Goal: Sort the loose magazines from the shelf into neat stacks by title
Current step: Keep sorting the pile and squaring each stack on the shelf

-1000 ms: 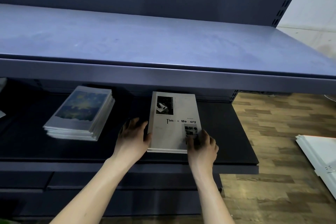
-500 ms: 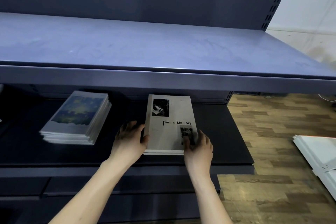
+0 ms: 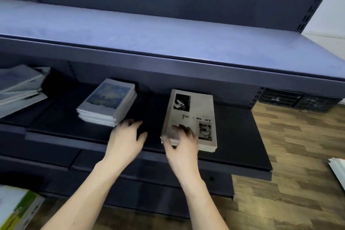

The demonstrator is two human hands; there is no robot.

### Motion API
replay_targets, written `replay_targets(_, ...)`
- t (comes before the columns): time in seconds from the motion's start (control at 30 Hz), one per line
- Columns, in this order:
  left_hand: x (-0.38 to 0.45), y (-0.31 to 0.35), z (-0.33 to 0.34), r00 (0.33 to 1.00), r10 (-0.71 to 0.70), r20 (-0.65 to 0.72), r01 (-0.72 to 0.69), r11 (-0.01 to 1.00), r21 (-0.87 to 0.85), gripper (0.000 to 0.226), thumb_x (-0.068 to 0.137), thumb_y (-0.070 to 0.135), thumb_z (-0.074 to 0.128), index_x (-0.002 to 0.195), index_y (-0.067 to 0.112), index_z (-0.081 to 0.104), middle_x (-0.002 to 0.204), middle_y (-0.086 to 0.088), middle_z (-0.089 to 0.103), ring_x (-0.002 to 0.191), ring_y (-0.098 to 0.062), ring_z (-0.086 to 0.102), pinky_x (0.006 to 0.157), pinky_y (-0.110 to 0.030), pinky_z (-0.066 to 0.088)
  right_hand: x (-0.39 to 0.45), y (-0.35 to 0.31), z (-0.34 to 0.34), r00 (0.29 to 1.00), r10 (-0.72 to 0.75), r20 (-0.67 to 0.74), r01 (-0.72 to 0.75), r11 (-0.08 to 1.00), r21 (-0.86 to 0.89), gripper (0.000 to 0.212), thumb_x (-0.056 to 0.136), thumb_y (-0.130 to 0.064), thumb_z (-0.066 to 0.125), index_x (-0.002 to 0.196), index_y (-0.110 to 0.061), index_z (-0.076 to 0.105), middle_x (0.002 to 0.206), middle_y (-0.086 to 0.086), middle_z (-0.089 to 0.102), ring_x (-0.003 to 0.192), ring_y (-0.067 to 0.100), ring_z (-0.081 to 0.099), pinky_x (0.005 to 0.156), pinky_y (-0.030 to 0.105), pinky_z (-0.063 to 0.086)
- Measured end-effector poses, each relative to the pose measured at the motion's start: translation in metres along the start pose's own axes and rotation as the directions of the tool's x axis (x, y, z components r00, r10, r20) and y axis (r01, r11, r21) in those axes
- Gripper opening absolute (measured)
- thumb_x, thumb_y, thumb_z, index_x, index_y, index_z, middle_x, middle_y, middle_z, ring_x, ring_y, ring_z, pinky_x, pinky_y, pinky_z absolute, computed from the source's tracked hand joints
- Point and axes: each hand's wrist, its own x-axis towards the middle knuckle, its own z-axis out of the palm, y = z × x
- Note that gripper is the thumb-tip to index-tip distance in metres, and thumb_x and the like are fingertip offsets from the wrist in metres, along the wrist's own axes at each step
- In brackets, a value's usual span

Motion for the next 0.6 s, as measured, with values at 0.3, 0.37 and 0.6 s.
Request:
replay_targets(0.3,-0.035,-0.059,-0.026,0.983,-0.111,-0.144,0.109,0.994,-0.023,0.045,0.09,0.034,0.061,0.131,0.014,0.059,0.125,-0.01,0.059,0.119,-0.029,0.053,0.098,-0.044,0.045,-0.022,-0.043,0.033,0.98,-0.074,0.183,0.061,0.995,0.076,0.046,0.092,-0.045,0.057,0.135,-0.027,0.057,0.132,-0.002,0.056,0.127,0.02,0.046,0.109,0.043,0.037)
replay_targets(0.37,-0.044,-0.076,-0.031,0.977,-0.146,-0.156,0.144,0.989,-0.02,0.048,0.092,0.036,0.059,0.136,0.015,0.056,0.134,-0.009,0.055,0.127,-0.027,0.048,0.104,-0.042,0.041,-0.027,-0.056,0.042,0.973,-0.101,0.208,0.084,0.993,0.088,0.045,0.093,-0.044,0.057,0.135,-0.027,0.056,0.134,-0.003,0.055,0.129,0.018,0.043,0.111,0.043,0.035)
replay_targets(0.6,-0.076,-0.148,-0.058,0.942,-0.27,-0.197,0.264,0.963,-0.058,0.054,0.095,0.041,0.054,0.143,0.018,0.047,0.143,-0.005,0.047,0.138,-0.023,0.036,0.113,-0.041,0.033,-0.057,-0.113,0.084,0.937,-0.181,0.3,0.145,0.979,0.141,0.049,0.096,-0.046,0.054,0.141,-0.026,0.051,0.148,-0.003,0.045,0.139,0.015,0.034,0.116,0.044,0.03)
